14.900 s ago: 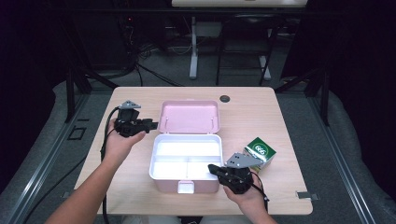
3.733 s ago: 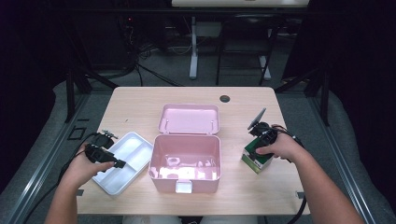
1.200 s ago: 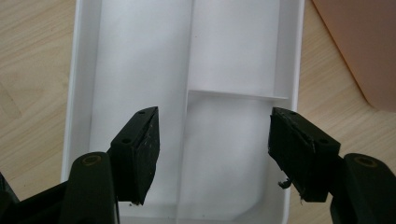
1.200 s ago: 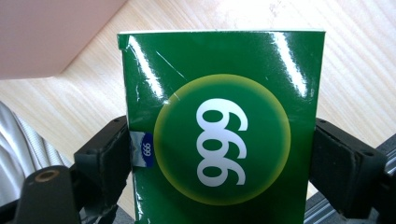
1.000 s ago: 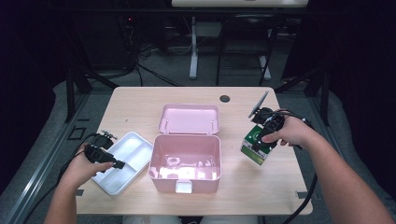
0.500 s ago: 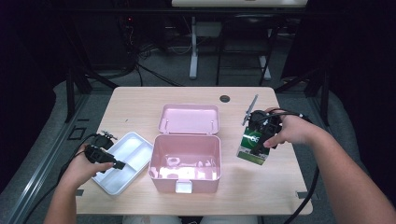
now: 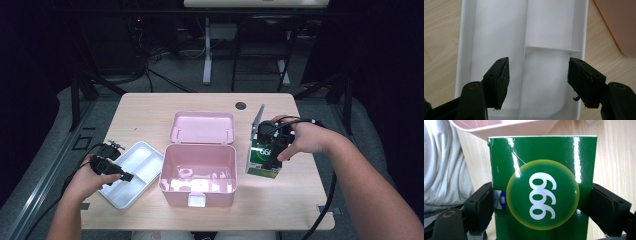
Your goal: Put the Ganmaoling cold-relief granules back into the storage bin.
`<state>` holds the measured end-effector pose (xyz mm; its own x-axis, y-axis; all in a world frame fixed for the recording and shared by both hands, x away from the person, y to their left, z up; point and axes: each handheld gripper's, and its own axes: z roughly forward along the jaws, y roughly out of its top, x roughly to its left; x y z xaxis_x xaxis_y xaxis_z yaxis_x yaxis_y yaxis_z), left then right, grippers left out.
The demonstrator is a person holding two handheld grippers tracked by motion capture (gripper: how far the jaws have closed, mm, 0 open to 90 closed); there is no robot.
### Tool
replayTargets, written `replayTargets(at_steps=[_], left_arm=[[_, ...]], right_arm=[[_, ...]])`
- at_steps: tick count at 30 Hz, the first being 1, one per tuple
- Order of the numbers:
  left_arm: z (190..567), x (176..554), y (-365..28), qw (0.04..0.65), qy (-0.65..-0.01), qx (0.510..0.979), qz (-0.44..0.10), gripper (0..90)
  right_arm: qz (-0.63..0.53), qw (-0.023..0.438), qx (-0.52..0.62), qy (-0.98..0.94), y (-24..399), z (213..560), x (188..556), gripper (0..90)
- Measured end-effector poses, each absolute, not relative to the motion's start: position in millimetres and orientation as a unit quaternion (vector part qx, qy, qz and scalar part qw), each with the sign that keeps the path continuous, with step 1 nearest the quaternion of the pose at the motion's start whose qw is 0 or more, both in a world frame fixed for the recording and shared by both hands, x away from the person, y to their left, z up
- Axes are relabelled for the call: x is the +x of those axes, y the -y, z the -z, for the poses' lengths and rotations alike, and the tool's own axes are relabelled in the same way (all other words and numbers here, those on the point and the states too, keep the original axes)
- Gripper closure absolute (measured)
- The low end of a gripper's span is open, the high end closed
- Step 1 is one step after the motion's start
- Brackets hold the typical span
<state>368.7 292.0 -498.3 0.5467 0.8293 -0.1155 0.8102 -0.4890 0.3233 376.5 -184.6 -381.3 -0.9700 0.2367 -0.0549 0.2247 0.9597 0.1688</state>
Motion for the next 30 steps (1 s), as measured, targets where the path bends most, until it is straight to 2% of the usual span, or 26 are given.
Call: replayTargets(at_steps=[16, 30], left_arm=[[500, 369, -291, 0.169, -0.475, 0.863, -0.026, 34.4], [501, 370, -292, 0.164, -0.473, 0.865, -0.024, 34.4]], right_arm=[[-0.079, 0.025, 0.091, -0.992, 158, 362, 368, 15.5], [-0.073, 0.016, 0.074, -0.994, 107, 361, 366, 15.5]])
